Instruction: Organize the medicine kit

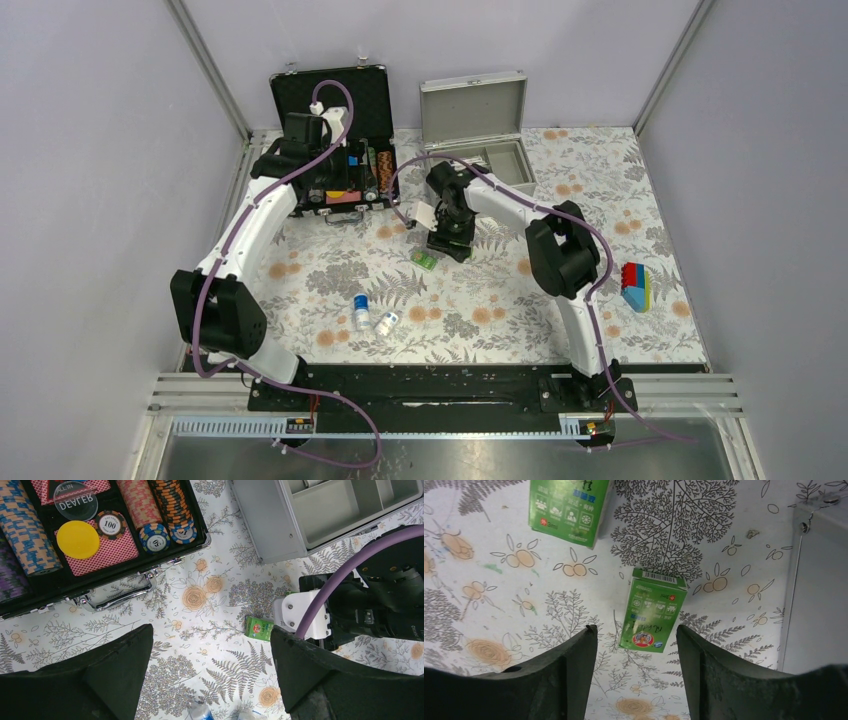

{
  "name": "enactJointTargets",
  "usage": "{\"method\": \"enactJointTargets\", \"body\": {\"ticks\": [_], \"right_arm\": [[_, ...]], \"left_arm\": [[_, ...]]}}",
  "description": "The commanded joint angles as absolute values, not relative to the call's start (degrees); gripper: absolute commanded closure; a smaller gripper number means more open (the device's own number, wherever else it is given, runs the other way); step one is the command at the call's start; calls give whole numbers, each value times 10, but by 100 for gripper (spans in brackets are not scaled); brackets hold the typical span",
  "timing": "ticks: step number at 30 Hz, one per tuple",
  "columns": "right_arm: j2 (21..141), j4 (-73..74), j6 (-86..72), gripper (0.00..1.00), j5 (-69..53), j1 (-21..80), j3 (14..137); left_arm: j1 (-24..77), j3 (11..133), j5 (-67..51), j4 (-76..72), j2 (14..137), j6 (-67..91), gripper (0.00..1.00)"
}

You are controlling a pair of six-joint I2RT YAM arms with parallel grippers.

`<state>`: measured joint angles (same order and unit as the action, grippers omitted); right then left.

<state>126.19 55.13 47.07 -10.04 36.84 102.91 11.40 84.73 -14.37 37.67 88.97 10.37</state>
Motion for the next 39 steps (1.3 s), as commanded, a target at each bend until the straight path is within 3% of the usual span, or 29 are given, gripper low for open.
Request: {"method": "enactJointTargets", "body": {"ticks": [1,5,17,29,39], "right_arm": [[1262,526,502,33,-75,367,1011],[1265,499,521,37,-63,370,987],[1256,535,489,64,-64,372,1032],[1080,542,511,64,-109,368,1070],[1158,456,593,64,-70,329,1150]], "left_arm": [[111,862,-148,372,873,99,14],[112,870,-151,372,880,102,14],[111,900,-172,374,911,115,14],[112,894,-160,374,914,108,14],[111,926,-142,431,919,46,14]]}}
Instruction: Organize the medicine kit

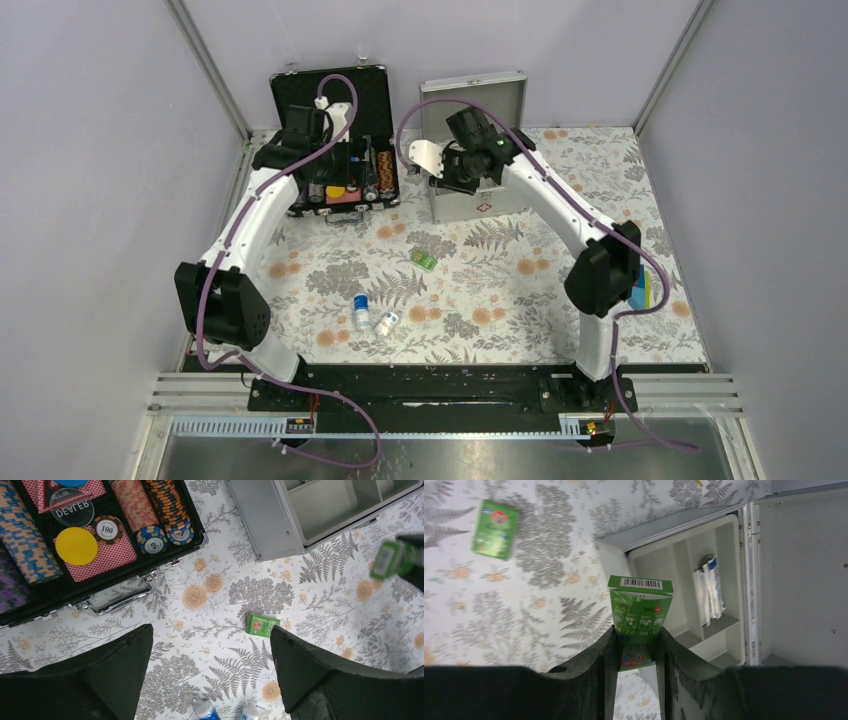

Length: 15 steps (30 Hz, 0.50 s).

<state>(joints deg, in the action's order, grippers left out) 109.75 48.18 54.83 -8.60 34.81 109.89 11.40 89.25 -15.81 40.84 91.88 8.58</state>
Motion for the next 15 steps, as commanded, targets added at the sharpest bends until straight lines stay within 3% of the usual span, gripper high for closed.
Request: {"method": "enactJointTargets", "body": {"ticks": [1,6,15], "right_arm": [[1173,456,597,64,-64,326,1165],[1231,454,626,64,-47,312,1225],[1253,421,675,58,-32,306,1208]], "left_arm": [[110,927,-140,437,918,41,14],[106,905,-130,444,910,25,14],[105,874,-137,445,904,19,15]]}}
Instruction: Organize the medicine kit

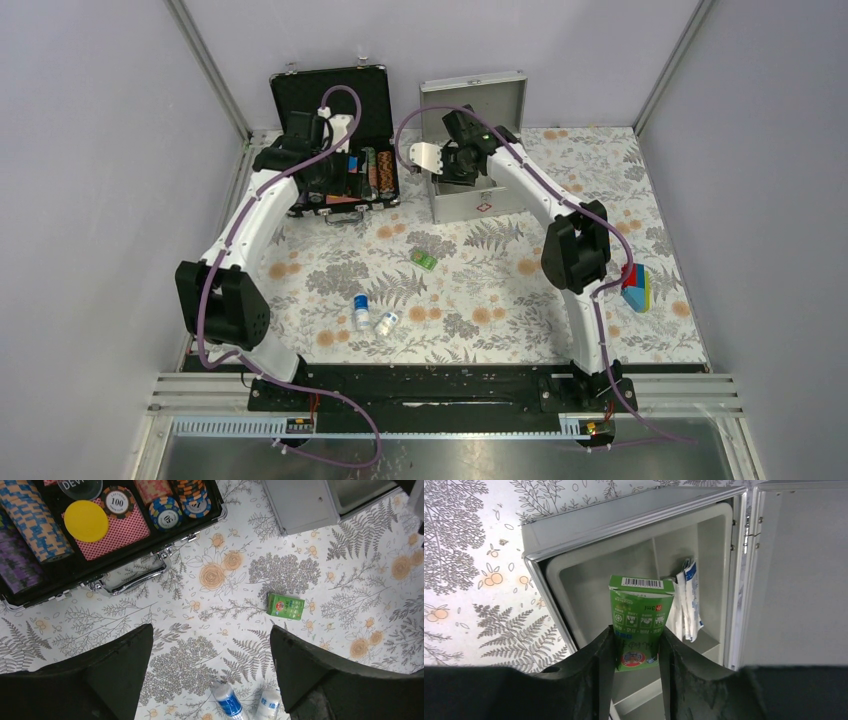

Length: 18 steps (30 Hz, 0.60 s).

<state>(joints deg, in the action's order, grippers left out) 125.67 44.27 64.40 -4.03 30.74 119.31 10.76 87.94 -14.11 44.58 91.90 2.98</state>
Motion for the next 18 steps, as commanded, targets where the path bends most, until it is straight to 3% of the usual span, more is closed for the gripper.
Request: {"method": "enactJointTargets", "body": {"ticks": [1,4,11,18], "right_arm": [[1253,420,680,55,-32,306,1204],[1249,408,683,47,-27,305,1191],[1216,408,643,42,-41,301,1188],[1161,478,348,43,-226,305,1180]], "left_arm": [[104,874,-136,445,904,19,15],[105,875,-137,445,904,18,15],[104,877,-143,446,903,21,15],[104,857,-141,439,895,47,15]]}}
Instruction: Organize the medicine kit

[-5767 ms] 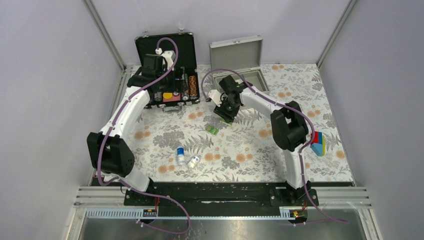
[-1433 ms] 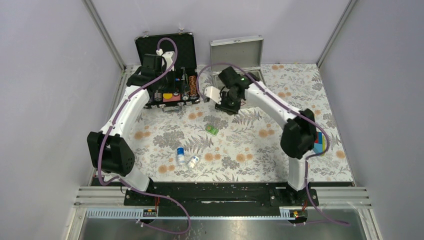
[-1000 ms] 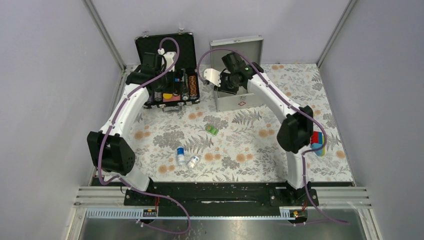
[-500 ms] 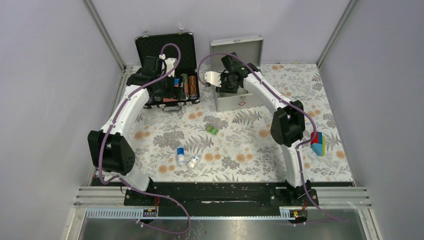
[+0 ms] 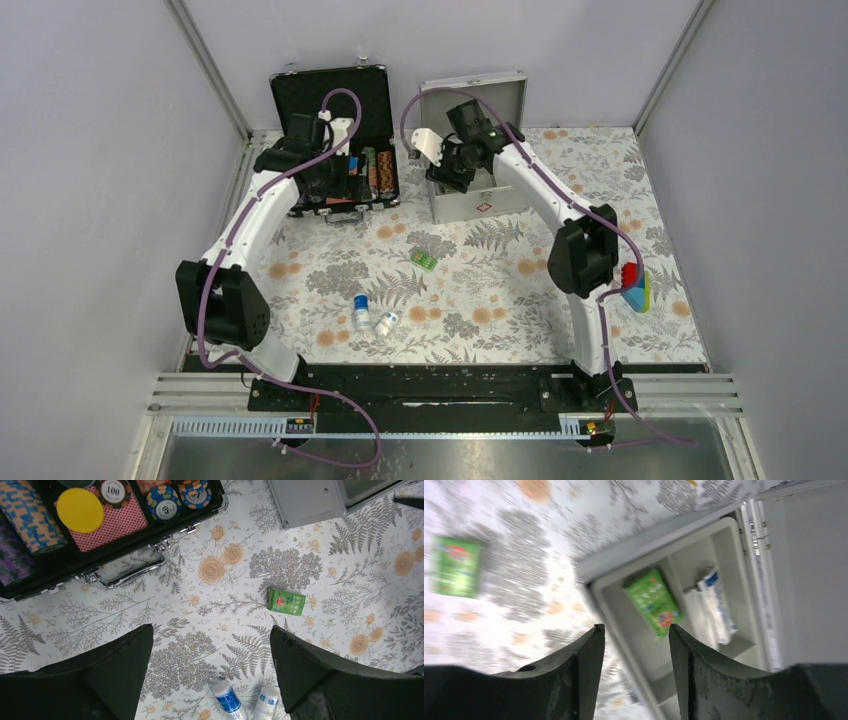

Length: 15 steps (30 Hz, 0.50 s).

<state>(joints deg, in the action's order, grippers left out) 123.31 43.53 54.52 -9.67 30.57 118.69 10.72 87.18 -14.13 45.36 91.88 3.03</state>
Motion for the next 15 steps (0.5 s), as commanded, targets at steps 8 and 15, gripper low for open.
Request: {"method": "enactJointTargets", "body": {"ticks": [8,15], "right_arm": [[1136,499,270,44,-309,354,1026],[1177,506,297,39,-235,403,1007]], "left_arm": [[90,843,-138,432,888,115,13],[86,806,-147,418,872,154,12]]}}
